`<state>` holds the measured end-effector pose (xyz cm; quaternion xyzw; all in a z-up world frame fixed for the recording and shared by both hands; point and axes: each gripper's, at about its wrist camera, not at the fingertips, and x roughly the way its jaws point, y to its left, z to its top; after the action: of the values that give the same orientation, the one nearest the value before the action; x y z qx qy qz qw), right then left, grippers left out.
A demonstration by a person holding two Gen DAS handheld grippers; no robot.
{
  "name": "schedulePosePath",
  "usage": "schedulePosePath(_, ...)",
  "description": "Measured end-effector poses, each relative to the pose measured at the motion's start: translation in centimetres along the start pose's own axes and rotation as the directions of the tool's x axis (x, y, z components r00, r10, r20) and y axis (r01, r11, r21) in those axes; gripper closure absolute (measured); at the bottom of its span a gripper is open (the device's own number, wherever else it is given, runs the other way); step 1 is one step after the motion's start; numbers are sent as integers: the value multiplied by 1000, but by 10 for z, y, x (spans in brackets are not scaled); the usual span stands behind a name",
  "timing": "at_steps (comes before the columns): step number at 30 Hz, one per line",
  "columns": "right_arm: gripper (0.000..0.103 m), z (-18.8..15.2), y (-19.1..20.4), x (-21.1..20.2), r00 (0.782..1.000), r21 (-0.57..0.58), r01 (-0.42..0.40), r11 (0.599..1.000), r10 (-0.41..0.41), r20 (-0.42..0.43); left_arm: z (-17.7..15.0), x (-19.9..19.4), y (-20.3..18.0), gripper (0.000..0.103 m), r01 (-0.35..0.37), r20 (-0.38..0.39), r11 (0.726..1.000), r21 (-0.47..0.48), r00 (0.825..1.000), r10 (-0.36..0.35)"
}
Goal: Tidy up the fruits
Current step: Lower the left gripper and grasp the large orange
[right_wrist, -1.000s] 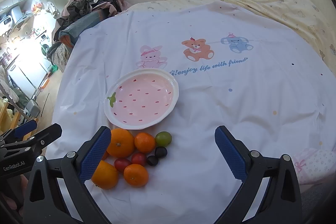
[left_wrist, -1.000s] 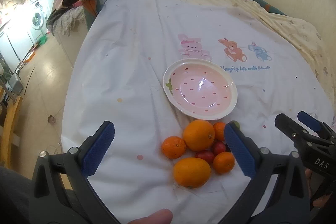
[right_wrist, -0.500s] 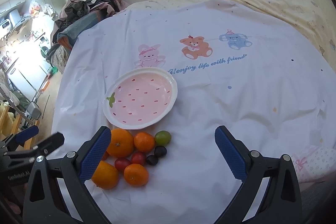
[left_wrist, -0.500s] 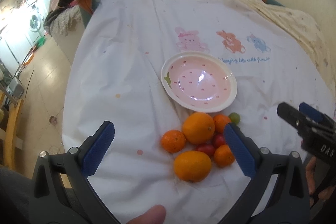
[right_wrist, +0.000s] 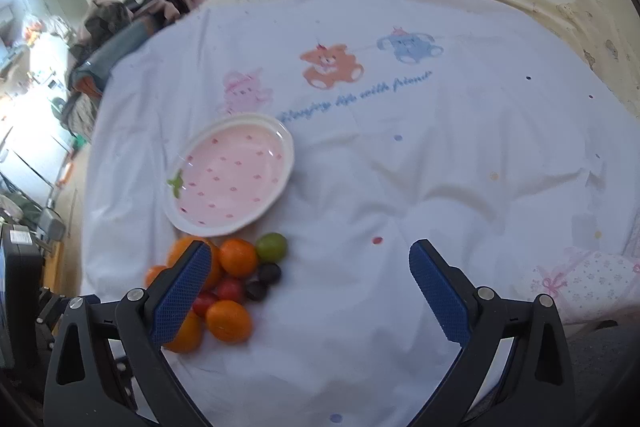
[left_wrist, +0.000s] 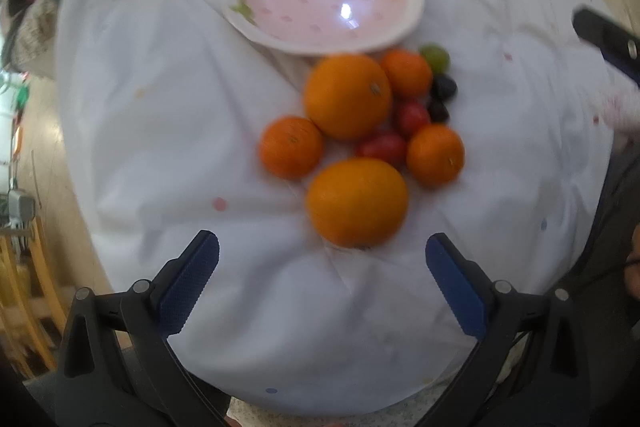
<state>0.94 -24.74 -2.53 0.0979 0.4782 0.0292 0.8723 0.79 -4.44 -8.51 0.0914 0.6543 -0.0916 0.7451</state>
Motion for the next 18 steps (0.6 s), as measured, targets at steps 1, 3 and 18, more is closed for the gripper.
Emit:
schedulePosePath(1, 2, 1, -2, 1, 1000, 10, -9, 1000, 9, -10, 0, 4, -3, 9, 4, -11, 1000, 12, 1000, -4)
schedulePosePath(3, 2, 1, -4, 2, 1000, 23, -19, 1000, 19, -14, 2, 9, -8, 9, 1, -15, 1000, 19, 1000, -1)
schedulePosePath(18, 2, 3, -6, 3, 1000, 19, -5, 1000, 5, -11, 27, 33, -7, 43, 64, -63, 994, -93, 996, -70)
